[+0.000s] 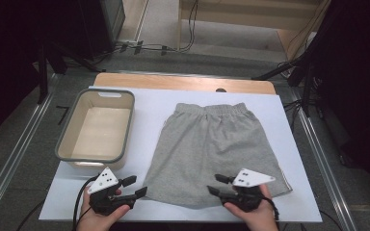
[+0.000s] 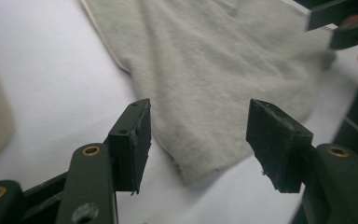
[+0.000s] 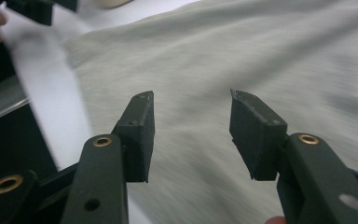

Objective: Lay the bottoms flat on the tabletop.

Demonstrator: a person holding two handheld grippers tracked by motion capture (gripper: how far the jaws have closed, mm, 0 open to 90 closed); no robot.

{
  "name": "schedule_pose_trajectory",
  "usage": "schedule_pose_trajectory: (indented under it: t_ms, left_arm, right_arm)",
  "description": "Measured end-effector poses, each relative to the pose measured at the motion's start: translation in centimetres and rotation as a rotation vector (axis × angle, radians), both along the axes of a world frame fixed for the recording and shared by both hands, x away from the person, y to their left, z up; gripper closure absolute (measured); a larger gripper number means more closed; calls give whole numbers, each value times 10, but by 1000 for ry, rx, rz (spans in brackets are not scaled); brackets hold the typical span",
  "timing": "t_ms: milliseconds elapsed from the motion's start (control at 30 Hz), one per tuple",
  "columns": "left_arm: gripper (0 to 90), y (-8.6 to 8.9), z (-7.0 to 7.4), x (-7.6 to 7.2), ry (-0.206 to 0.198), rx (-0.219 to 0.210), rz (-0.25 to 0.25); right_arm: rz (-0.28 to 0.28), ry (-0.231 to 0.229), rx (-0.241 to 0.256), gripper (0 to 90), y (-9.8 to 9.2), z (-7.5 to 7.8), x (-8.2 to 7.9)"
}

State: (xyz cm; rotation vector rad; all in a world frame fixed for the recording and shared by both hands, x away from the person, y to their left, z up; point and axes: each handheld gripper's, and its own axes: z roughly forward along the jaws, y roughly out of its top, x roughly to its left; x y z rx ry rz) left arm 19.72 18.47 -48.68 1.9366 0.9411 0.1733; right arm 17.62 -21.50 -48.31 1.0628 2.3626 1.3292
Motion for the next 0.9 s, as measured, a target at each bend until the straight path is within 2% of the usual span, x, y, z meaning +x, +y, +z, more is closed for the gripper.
schedule_pose_trajectory:
  t_ms: [67, 100, 200, 333, 433, 567, 667, 733, 900]
  left_arm:
    - [451, 0, -4, 5, 19, 8, 38]
    - [472, 1, -6, 7, 31, 12, 53]
    - [536, 3, -10, 12, 56, 12, 85]
    - [581, 0, -14, 14, 64, 41, 94]
    - [579, -3, -16, 13, 70, 52, 82]
    - [577, -8, -19, 10, 83, 78, 58]
    - [577, -13, -21, 8, 93, 105, 32]
    - [597, -16, -21, 6, 86, 121, 17]
    - [743, -24, -22, 4, 83, 141, -5]
  right_arm:
    - [-53, -4, 12, 494, -21, 3, 0]
    - [-95, -14, -3, 496, -35, 4, -2]
    - [-182, -19, 3, 505, -67, 4, -7]
    - [-322, -27, -41, 518, -115, -1, -17]
    - [-415, -7, -59, 524, -145, -7, -23]
    - [-514, 34, -77, 524, -172, -15, -29]
    - [-545, 68, -95, 528, -184, -22, -32]
    - [-549, 95, -97, 546, -188, -27, -33]
    - [-515, 131, -127, 648, -186, -37, -29]
